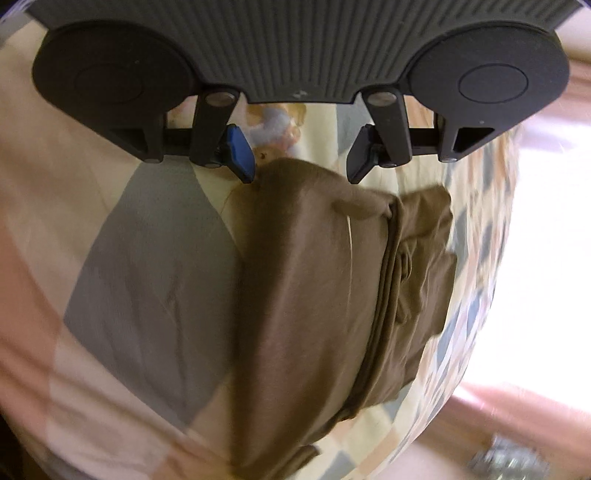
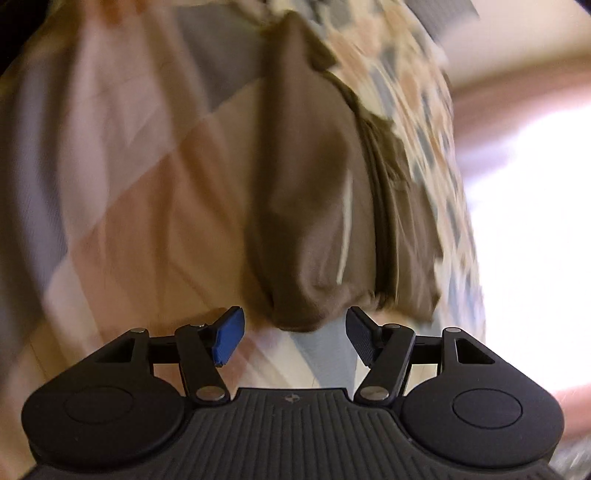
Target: Fold clothes
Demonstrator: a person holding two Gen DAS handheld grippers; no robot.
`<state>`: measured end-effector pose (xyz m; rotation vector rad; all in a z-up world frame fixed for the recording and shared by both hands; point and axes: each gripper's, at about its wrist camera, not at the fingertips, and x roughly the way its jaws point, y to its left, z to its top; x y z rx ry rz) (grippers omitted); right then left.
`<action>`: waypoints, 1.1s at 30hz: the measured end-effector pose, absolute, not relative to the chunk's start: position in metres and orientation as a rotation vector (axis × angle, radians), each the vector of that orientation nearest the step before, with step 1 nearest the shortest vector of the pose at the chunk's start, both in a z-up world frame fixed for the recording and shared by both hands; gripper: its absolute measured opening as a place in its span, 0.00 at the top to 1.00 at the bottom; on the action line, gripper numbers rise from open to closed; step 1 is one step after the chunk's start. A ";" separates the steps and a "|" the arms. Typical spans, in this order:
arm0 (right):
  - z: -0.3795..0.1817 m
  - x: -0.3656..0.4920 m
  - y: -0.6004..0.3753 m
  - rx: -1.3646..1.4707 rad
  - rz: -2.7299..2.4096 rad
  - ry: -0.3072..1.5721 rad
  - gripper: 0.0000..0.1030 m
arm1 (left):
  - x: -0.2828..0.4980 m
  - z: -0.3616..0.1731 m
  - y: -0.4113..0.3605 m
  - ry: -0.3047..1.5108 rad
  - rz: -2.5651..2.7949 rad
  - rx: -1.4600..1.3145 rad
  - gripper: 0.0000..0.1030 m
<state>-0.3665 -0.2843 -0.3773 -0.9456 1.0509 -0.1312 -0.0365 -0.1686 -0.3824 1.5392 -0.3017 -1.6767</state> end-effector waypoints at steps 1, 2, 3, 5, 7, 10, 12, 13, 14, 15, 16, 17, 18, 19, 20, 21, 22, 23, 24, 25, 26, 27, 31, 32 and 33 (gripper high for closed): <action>-0.382 -0.368 -0.284 -0.989 -0.112 1.032 0.30 | -0.036 -0.386 -0.169 -0.336 -1.681 1.545 0.50; -0.387 -0.368 -0.285 -1.021 -0.097 1.017 0.30 | -0.036 -0.390 -0.169 -0.370 -1.686 1.552 0.50; -0.391 -0.368 -0.286 -1.053 -0.083 1.002 0.30 | -0.036 -0.393 -0.169 -0.403 -1.693 1.560 0.48; -0.396 -0.364 -0.290 -1.087 -0.060 0.981 0.31 | -0.033 -0.399 -0.170 -0.441 -1.716 1.569 0.49; -0.400 -0.358 -0.295 -1.104 -0.040 0.965 0.34 | -0.029 -0.403 -0.173 -0.444 -1.737 1.572 0.52; -0.401 -0.349 -0.305 -1.079 -0.012 0.981 0.52 | -0.026 -0.402 -0.181 -0.396 -1.783 1.576 0.74; -0.396 -0.340 -0.313 -0.980 0.030 1.034 0.74 | -0.023 -0.395 -0.189 -0.311 -1.812 1.563 0.81; -0.392 -0.336 -0.318 -0.927 0.050 1.057 0.83 | -0.020 -0.388 -0.196 -0.243 -1.828 1.547 0.85; -0.383 -0.331 -0.325 -0.856 0.063 1.077 0.85 | -0.016 -0.381 -0.203 -0.170 -1.844 1.530 0.85; -0.374 -0.325 -0.334 -0.759 0.070 1.102 0.85 | -0.012 -0.372 -0.212 -0.084 -1.861 1.504 0.87; -0.363 -0.318 -0.345 -0.648 0.077 1.126 0.87 | -0.006 -0.360 -0.223 0.016 -1.881 1.467 0.88; -0.350 -0.310 -0.362 -0.499 0.082 1.146 0.88 | 0.001 -0.348 -0.235 0.119 -1.899 1.423 0.88; -0.336 -0.302 -0.381 -0.338 0.092 1.165 0.87 | 0.010 -0.336 -0.248 0.221 -1.916 1.380 0.89; -0.324 -0.296 -0.405 -0.153 0.113 1.185 0.87 | 0.018 -0.325 -0.261 0.321 -1.931 1.336 0.89; -0.313 -0.291 -0.431 0.020 0.123 1.187 0.87 | 0.029 -0.314 -0.277 0.426 -1.943 1.277 0.89; -0.303 -0.286 -0.458 0.186 0.131 1.179 0.87 | 0.042 -0.305 -0.294 0.543 -1.952 1.212 0.90; -0.296 -0.285 -0.485 0.336 0.136 1.154 0.88 | 0.053 -0.298 -0.313 0.640 -1.954 1.153 0.90; -0.290 -0.283 -0.513 0.474 0.138 1.121 0.88 | 0.067 -0.291 -0.332 0.722 -1.947 1.074 0.90; -0.285 -0.281 -0.540 0.576 0.132 1.073 0.87 | 0.082 -0.285 -0.351 0.805 -1.940 0.996 0.90; -0.281 -0.279 -0.566 0.673 0.127 1.025 0.88 | 0.096 -0.282 -0.369 0.884 -1.927 0.925 0.90; -0.279 -0.278 -0.591 0.751 0.123 0.982 0.88 | 0.111 -0.281 -0.390 0.954 -1.903 0.839 0.90; -0.278 -0.274 -0.618 0.812 0.109 0.940 0.87 | 0.125 -0.281 -0.409 1.009 -1.879 0.766 0.90; -0.289 -0.251 -0.714 0.945 0.005 0.825 0.87 | 0.174 -0.308 -0.475 1.160 -1.708 0.525 0.90; -0.298 -0.247 -0.733 0.963 -0.038 0.809 0.87 | 0.186 -0.319 -0.489 1.195 -1.656 0.472 0.90; -0.309 -0.246 -0.745 0.992 -0.082 0.799 0.87 | 0.196 -0.334 -0.501 1.249 -1.605 0.420 0.90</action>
